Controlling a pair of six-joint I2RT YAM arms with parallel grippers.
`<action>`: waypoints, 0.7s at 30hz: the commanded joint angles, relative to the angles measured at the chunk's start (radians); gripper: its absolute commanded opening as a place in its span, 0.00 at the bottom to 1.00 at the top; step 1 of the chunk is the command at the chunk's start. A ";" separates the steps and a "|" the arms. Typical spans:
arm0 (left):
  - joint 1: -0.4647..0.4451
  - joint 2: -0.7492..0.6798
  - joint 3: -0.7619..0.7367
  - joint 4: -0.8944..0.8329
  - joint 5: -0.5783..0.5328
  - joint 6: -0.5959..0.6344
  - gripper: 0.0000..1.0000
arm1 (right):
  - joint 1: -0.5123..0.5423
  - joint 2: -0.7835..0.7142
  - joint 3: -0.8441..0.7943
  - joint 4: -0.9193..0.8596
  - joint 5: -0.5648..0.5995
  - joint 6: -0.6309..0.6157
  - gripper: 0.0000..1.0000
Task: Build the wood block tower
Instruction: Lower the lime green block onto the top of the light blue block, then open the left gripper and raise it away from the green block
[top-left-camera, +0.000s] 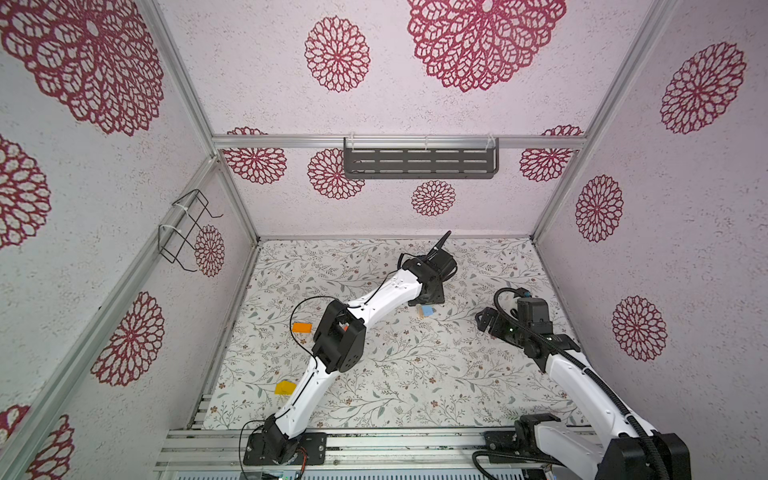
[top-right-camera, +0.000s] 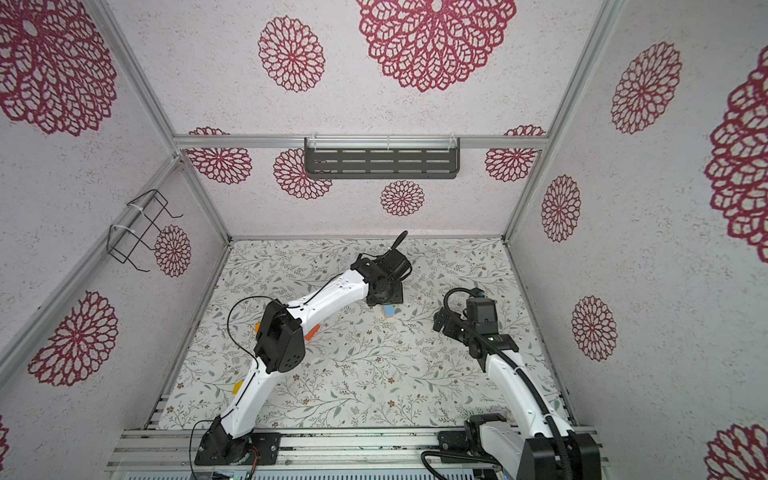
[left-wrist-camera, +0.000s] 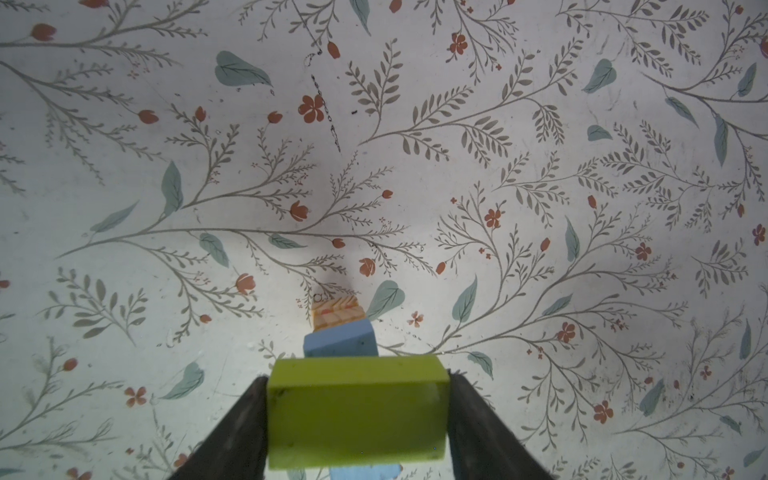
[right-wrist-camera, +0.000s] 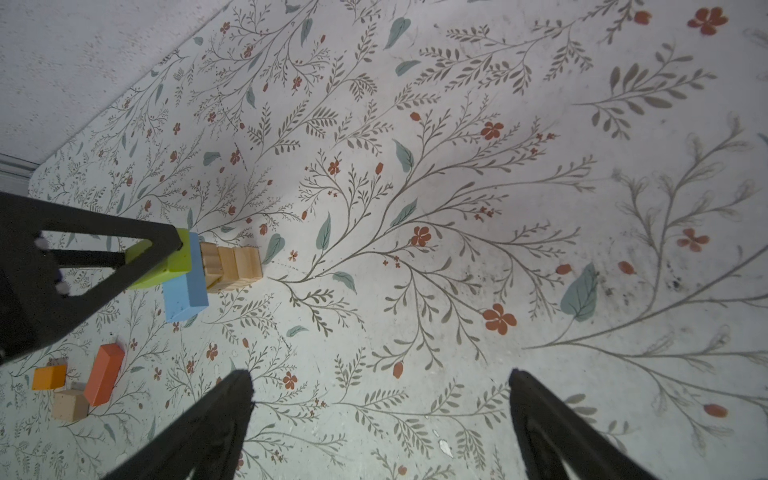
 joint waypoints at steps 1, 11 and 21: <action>-0.010 0.009 -0.006 -0.006 -0.008 -0.012 0.70 | -0.008 -0.018 -0.007 0.019 -0.005 0.008 0.99; -0.008 0.001 0.001 -0.010 -0.020 -0.005 0.78 | -0.011 -0.024 -0.010 0.021 -0.006 0.008 0.99; -0.001 -0.111 -0.013 -0.056 -0.135 0.037 0.97 | -0.010 -0.041 0.021 -0.027 -0.006 -0.031 0.99</action>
